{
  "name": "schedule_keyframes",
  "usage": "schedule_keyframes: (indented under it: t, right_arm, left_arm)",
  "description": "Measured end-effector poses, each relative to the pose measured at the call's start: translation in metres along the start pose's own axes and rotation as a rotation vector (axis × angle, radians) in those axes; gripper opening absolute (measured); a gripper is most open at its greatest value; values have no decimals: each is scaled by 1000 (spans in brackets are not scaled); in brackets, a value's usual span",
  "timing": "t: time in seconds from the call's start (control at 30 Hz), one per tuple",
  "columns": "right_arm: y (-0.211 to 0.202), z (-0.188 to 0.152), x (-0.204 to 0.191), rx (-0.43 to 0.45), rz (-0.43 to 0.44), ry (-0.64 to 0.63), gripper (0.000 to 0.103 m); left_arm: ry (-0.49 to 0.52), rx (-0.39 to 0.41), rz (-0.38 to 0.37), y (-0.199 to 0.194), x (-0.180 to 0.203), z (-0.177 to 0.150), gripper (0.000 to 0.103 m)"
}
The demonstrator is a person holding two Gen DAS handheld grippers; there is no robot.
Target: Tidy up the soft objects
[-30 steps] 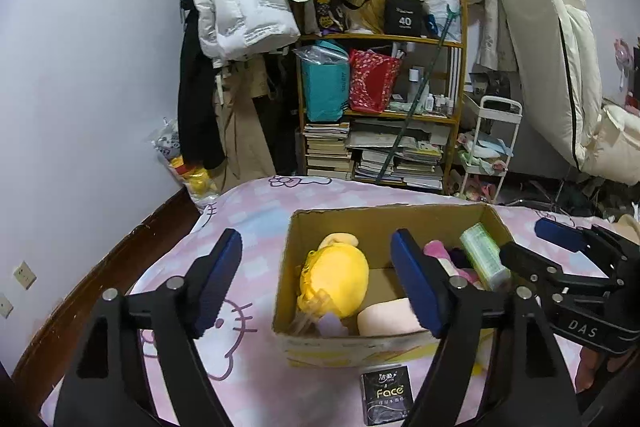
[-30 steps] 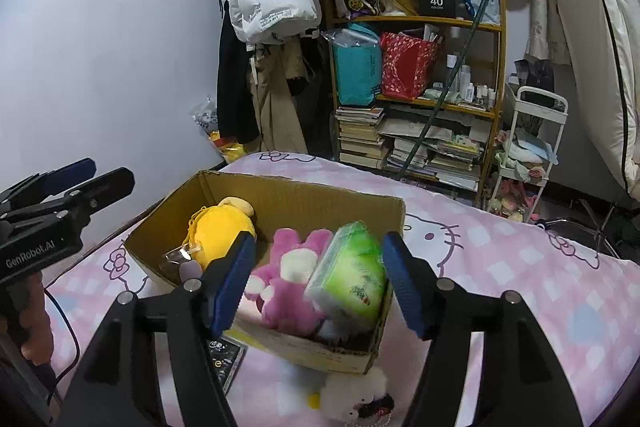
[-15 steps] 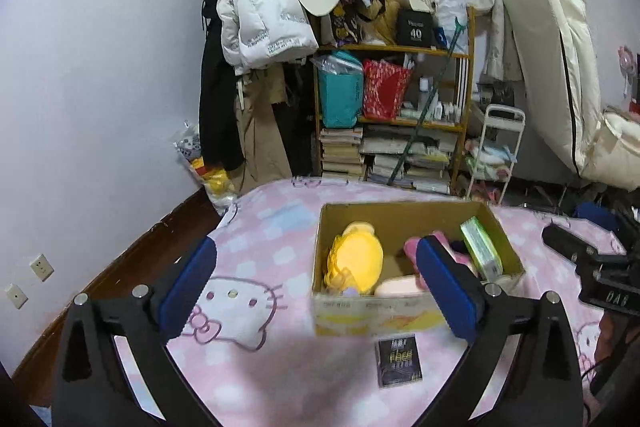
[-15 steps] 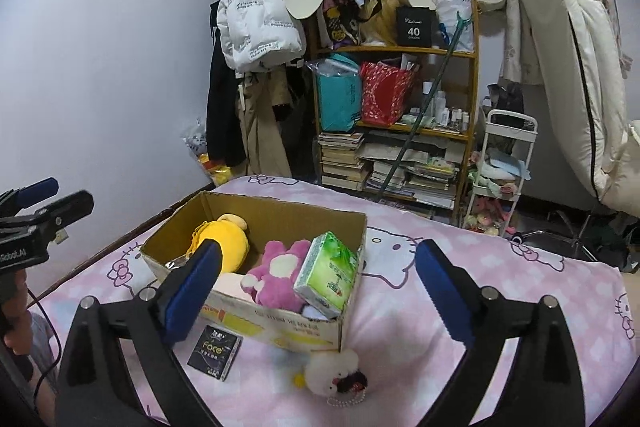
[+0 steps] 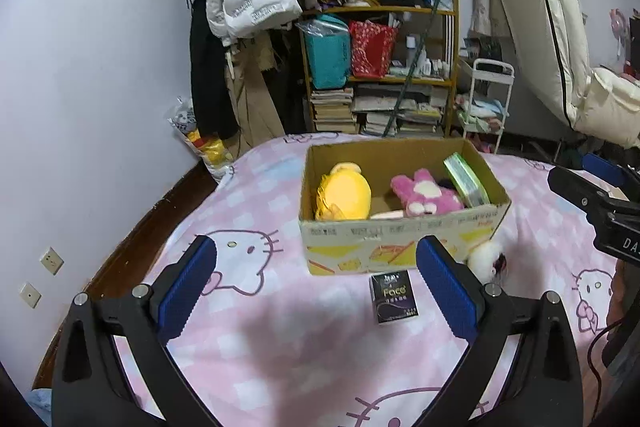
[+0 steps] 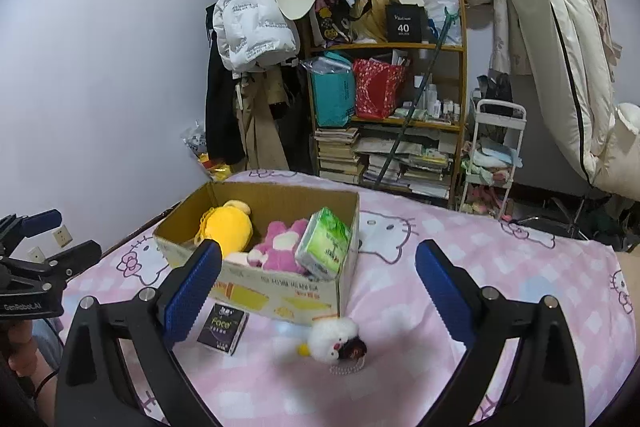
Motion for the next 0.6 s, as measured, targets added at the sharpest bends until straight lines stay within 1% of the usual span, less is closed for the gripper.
schedule_keyframes:
  t: [0.1, 0.27, 0.43, 0.6]
  right_arm:
    - [5, -6, 0, -24, -6, -1, 102]
    - [14, -16, -2, -40, -3, -5, 102]
    - [28, -26, -1, -76, -6, -2, 102]
    - [36, -28, 3, -95, -18, 7, 102]
  left_arm:
    - [-17, -28, -12, 8, 1, -5, 99]
    - [-5, -52, 7, 21, 2, -10, 99]
    - [-27, -88, -21, 39, 0, -14, 99]
    - [-43, -132, -25, 58, 1, -23, 99]
Point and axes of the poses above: each gripper's, at about its wrist camera, not at the fingertips, and y roughly the way its jaws point, x to its right, z to its top, the point moved 5 cm from there along y, roughly the way its jaws point, and after that the axes turned 3 degrees about -x, right-handed, at the moved point
